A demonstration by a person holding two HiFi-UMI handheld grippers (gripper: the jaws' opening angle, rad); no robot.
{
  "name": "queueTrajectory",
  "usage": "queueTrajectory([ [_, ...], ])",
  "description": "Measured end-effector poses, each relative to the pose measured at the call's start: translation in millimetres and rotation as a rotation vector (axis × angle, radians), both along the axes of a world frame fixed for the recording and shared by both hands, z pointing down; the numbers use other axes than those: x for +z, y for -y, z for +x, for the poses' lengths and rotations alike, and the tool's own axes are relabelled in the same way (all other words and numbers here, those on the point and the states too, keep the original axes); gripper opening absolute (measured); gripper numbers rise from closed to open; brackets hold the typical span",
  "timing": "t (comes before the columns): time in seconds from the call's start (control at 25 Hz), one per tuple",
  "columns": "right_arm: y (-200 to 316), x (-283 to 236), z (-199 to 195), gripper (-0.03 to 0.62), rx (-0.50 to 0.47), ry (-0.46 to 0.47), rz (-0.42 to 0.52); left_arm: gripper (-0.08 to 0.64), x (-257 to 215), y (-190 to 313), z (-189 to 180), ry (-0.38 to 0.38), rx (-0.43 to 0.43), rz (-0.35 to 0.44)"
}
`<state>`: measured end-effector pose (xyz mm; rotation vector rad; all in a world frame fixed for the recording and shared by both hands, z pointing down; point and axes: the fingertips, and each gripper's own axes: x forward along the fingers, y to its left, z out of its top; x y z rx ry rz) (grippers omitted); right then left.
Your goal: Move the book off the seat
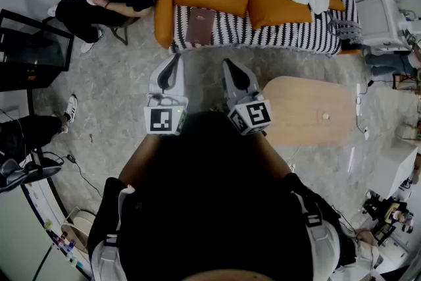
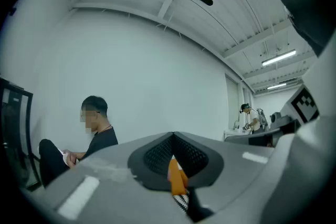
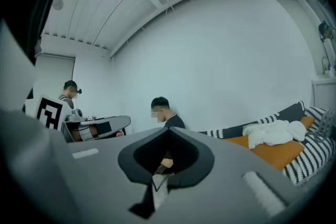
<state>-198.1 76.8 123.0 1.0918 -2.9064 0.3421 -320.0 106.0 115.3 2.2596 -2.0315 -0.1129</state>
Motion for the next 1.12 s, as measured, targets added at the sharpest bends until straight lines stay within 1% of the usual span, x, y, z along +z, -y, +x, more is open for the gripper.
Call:
queueTrajectory([
  [0.12, -5.5, 4.3, -0.1, 0.006, 0.006, -0.006, -0.010, 0.006, 4.3, -5.1, -1.2, 0.006, -0.003, -0.001],
  [0.28, -10.6, 2.9, -2.8, 0.006, 0.007, -0.005, -0.006, 0.006, 2.4, -9.2, -2.0, -0.010, 0.000, 0.017],
  [0.44, -16.0, 4.1, -7.4, 0.006, 0.016, -0.012, -0.013, 0.006, 3.0, -14.8, -6.8, -0.019, 0.006, 0.013],
  [0.64, -23.3, 1.3, -13.7, 0.008, 0.054, 0.034, -0.025, 0.006, 6.3, -24.7, -22.4, -0.019, 0.015, 0.009],
  [0.92, -31.3, 5.6, -34.5, 0.008, 0.109, 0.031, -0.025, 0.006, 13.7, -30.0, -49.4, -0.036, 0.042, 0.005],
  [1.04, -30.3, 7.3, -38.6, 0.008, 0.133, 0.030, -0.022, 0.006, 15.4, -28.5, -57.4, -0.034, 0.057, 0.018],
  [1.12, -30.3, 8.2, -39.7, 0.008, 0.152, 0.030, -0.021, 0.006, 15.2, -27.2, -61.0, -0.046, 0.060, 0.017],
])
